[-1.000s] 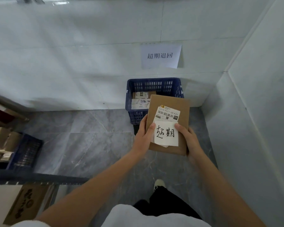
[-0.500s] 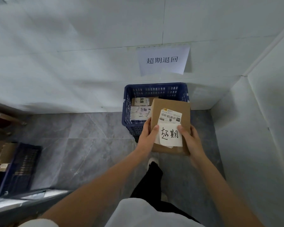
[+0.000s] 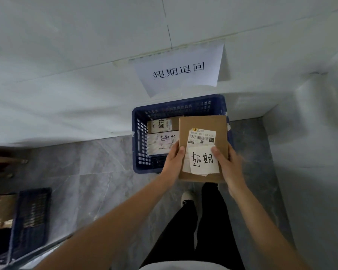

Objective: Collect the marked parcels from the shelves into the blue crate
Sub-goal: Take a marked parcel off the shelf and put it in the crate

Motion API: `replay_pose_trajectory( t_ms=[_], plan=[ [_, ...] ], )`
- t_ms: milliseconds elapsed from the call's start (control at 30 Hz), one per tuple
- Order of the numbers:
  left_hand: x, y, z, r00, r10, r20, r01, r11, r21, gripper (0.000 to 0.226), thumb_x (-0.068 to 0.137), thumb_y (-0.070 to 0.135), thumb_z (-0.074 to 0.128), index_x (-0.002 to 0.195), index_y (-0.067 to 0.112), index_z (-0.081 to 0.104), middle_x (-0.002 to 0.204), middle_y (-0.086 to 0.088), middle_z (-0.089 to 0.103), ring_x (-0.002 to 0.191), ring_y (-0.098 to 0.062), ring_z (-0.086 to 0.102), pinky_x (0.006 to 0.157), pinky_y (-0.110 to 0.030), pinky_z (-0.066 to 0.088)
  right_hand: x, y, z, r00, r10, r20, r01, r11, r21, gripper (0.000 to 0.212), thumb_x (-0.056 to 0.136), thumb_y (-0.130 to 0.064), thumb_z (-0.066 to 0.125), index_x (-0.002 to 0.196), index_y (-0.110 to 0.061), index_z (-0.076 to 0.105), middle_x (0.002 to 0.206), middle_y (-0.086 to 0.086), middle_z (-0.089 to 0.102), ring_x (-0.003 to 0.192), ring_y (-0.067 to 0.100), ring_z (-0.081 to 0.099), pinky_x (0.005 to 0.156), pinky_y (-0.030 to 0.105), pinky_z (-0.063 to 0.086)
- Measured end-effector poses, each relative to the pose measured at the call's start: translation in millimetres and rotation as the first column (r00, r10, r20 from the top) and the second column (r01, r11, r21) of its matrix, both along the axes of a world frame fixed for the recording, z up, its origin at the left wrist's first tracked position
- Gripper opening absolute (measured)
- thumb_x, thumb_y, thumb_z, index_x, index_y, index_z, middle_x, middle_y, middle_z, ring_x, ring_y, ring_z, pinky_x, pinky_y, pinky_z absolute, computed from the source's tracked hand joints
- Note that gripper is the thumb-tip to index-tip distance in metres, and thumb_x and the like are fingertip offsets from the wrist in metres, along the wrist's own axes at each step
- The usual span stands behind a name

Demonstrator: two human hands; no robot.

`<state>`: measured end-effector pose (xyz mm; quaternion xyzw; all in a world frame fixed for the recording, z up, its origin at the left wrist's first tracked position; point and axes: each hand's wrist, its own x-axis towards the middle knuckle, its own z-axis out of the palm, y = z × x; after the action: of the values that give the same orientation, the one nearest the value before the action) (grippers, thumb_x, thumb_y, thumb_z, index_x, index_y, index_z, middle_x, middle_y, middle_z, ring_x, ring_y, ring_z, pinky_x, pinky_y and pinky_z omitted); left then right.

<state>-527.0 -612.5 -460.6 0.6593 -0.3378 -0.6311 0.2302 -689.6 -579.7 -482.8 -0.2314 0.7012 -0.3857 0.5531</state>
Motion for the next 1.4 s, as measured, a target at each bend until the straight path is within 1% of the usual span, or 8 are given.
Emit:
replay_pose_trajectory(
  t_ms=[433, 600, 700, 800, 1200, 1267, 1333, 1400],
  plan=[
    [-40.2, -115.7, -154.0, 0.994, 0.101, 0.051, -0.107, 0.984, 0.139, 0.035, 0.105, 0.024, 0.035, 0.137, 0.020, 0.047, 0.123, -0.007, 0.065, 0.112, -0.027, 0.062, 0.097, -0.050, 0.050, -27.8, -121.1, -145.4, 0.993, 0.074, -0.088, -0.071, 0.997, 0.038, 0.063, 0.094, -0.037, 0.058, 0.149, -0.020, 0.034, 0.139, 0.010, 0.047, 0.117, 0.025, 0.057, 0.096, 0.045, 0.051],
    [-40.7, -138.5, -213.0, 0.981, 0.172, 0.090, -0.186, 0.965, 0.186, 0.024, 0.104, 0.025, 0.036, 0.110, 0.030, 0.058, 0.105, 0.000, 0.070, 0.106, -0.027, 0.065, 0.093, -0.051, 0.052, -25.2, -149.8, -197.6, 0.969, 0.164, -0.186, -0.147, 0.984, 0.103, 0.061, 0.098, -0.037, 0.052, 0.152, -0.020, 0.028, 0.140, 0.009, 0.039, 0.109, 0.011, 0.050, 0.084, 0.022, 0.047],
    [-44.5, -143.9, -241.1, 0.973, 0.210, 0.096, -0.226, 0.951, 0.212, 0.027, 0.104, 0.025, 0.035, 0.120, 0.027, 0.057, 0.111, -0.003, 0.068, 0.107, -0.028, 0.064, 0.092, -0.049, 0.053, -24.9, -160.8, -225.8, 0.958, 0.209, -0.198, -0.185, 0.974, 0.132, 0.059, 0.099, -0.033, 0.049, 0.152, -0.018, 0.027, 0.143, 0.012, 0.041, 0.120, 0.020, 0.051, 0.099, 0.036, 0.047],
    [-48.0, -149.6, -262.3, 0.970, 0.219, 0.103, -0.237, 0.944, 0.230, 0.037, 0.104, 0.021, 0.035, 0.138, 0.020, 0.048, 0.123, -0.008, 0.065, 0.108, -0.027, 0.063, 0.092, -0.047, 0.053, -25.3, -165.1, -251.2, 0.957, 0.221, -0.189, -0.190, 0.967, 0.171, 0.057, 0.100, -0.031, 0.048, 0.151, -0.018, 0.027, 0.145, 0.011, 0.043, 0.126, 0.026, 0.050, 0.104, 0.045, 0.045],
    [-42.9, -168.6, -326.3, 0.961, 0.075, 0.266, -0.149, 0.951, 0.269, 0.041, 0.097, -0.004, 0.038, 0.131, 0.008, 0.057, 0.122, -0.011, 0.065, 0.107, -0.024, 0.062, 0.097, -0.035, 0.051, -30.0, -178.9, -326.0, 0.966, 0.236, -0.106, -0.211, 0.956, 0.205, 0.050, 0.100, -0.019, 0.048, 0.148, -0.016, 0.034, 0.137, 0.011, 0.054, 0.120, 0.029, 0.057, 0.099, 0.049, 0.048],
    [-45.4, -171.0, -331.5, 0.965, 0.052, 0.256, -0.118, 0.962, 0.248, 0.043, 0.096, -0.003, 0.039, 0.132, 0.011, 0.057, 0.120, -0.005, 0.066, 0.101, -0.019, 0.063, 0.090, -0.029, 0.053, -32.1, -184.7, -336.3, 0.972, 0.223, -0.076, -0.202, 0.956, 0.215, 0.049, 0.100, -0.019, 0.047, 0.147, -0.016, 0.034, 0.137, 0.011, 0.054, 0.117, 0.029, 0.058, 0.097, 0.048, 0.050],
    [-49.3, -172.0, -335.3, 0.965, 0.026, 0.259, -0.084, 0.972, 0.217, 0.043, 0.095, 0.001, 0.043, 0.134, 0.016, 0.056, 0.112, 0.006, 0.065, 0.087, -0.006, 0.063, 0.072, -0.014, 0.053, -34.3, -189.6, -345.4, 0.976, 0.209, -0.064, -0.188, 0.952, 0.244, 0.049, 0.101, -0.022, 0.045, 0.148, -0.016, 0.032, 0.138, 0.011, 0.053, 0.116, 0.028, 0.058, 0.095, 0.046, 0.052],
    [-52.4, -172.0, -339.6, 0.960, -0.014, 0.279, -0.046, 0.977, 0.207, 0.046, 0.096, 0.006, 0.045, 0.140, 0.019, 0.049, 0.122, 0.008, 0.062, 0.094, -0.007, 0.063, 0.074, -0.016, 0.054, -35.4, -193.6, -353.0, 0.978, 0.198, -0.069, -0.172, 0.946, 0.276, 0.050, 0.102, -0.025, 0.043, 0.149, -0.016, 0.029, 0.139, 0.011, 0.051, 0.115, 0.028, 0.058, 0.092, 0.042, 0.053]
  ],
)
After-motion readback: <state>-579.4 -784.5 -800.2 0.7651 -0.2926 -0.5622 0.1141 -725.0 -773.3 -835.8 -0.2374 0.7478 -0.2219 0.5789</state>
